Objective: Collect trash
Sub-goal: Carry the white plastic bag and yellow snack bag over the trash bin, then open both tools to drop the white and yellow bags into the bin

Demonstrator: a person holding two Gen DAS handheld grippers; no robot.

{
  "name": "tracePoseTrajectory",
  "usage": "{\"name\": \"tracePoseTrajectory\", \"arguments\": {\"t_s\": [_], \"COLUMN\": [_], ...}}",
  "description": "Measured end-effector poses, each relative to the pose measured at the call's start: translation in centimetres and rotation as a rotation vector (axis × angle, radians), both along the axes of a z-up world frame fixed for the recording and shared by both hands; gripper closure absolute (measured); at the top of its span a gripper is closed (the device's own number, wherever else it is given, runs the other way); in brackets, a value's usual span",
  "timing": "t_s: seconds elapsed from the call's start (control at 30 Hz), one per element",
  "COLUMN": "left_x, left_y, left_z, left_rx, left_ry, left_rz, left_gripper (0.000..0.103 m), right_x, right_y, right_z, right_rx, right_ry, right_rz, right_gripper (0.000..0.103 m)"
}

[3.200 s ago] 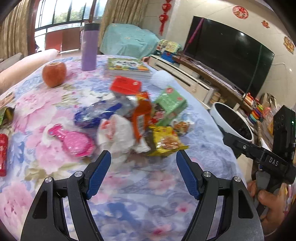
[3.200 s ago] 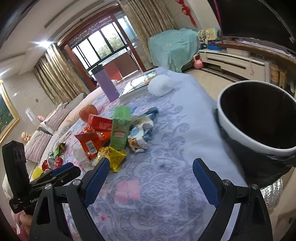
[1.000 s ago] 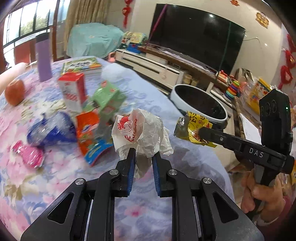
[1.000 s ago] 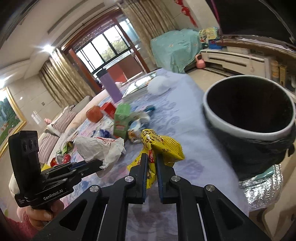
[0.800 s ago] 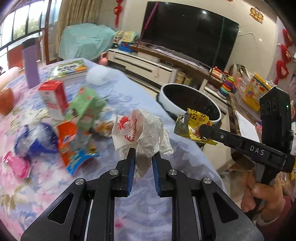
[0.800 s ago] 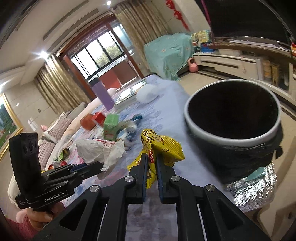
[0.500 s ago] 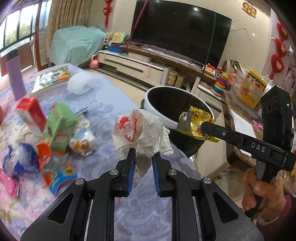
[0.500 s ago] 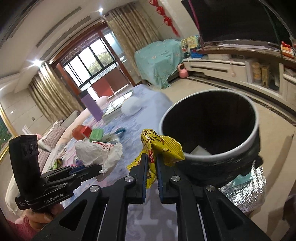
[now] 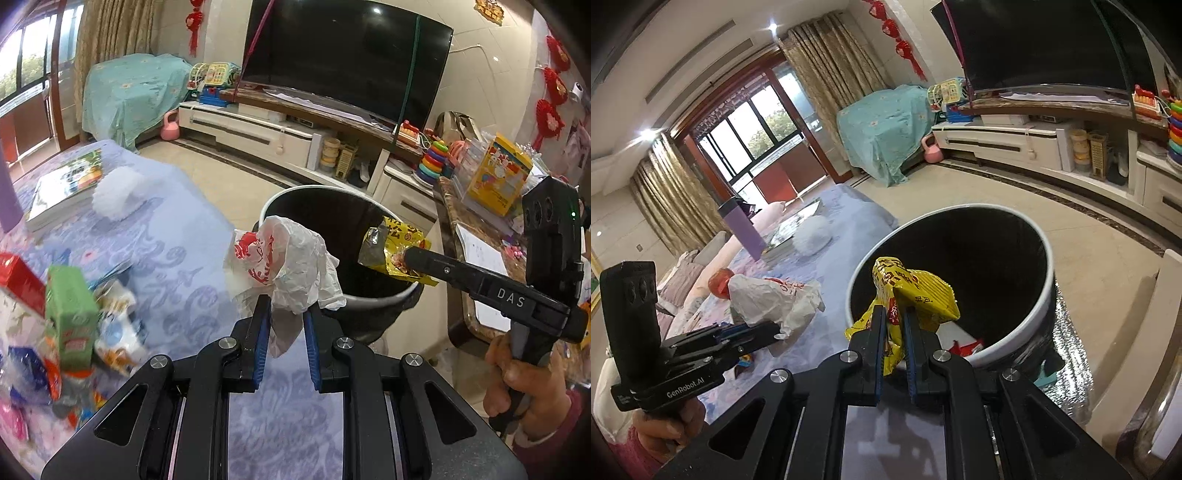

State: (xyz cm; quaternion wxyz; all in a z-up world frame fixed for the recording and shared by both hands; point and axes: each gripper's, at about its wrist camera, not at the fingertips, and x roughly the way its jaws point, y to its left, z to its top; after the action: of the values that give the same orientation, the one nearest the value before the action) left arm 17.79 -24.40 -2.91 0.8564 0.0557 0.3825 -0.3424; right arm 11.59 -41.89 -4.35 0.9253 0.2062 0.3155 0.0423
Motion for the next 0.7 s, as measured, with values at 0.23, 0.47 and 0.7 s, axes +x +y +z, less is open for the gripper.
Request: {"name": "tracePoseTrajectory", "arguments": {"t_s": [0.23, 0.47, 0.7], "left_x": [1.4, 2.7, 3.8], "left_y": [-2.2, -4.2, -5.8], "left_z": [-0.1, -0.5, -0.7], "left_rx": [0.004, 0.021, 0.035], "left_ry": [0.022, 0.037, 0.047], "left_rz": [-0.022, -0.049, -0.061], "left_gripper": [0.086, 0.086, 0.086], "right_x": [0.7, 1.7, 2.4], "right_y": [-1.4, -2.5, -3.2], "right_z": [0.0, 0.0, -0.1], "right_rx": [-0.016, -0.022, -0.023], "right_ry": [0.019, 0.038, 0.051], "right_rz": [-0.009, -0.01, -0.014], "right_gripper": [0.094, 0.094, 0.094]}}
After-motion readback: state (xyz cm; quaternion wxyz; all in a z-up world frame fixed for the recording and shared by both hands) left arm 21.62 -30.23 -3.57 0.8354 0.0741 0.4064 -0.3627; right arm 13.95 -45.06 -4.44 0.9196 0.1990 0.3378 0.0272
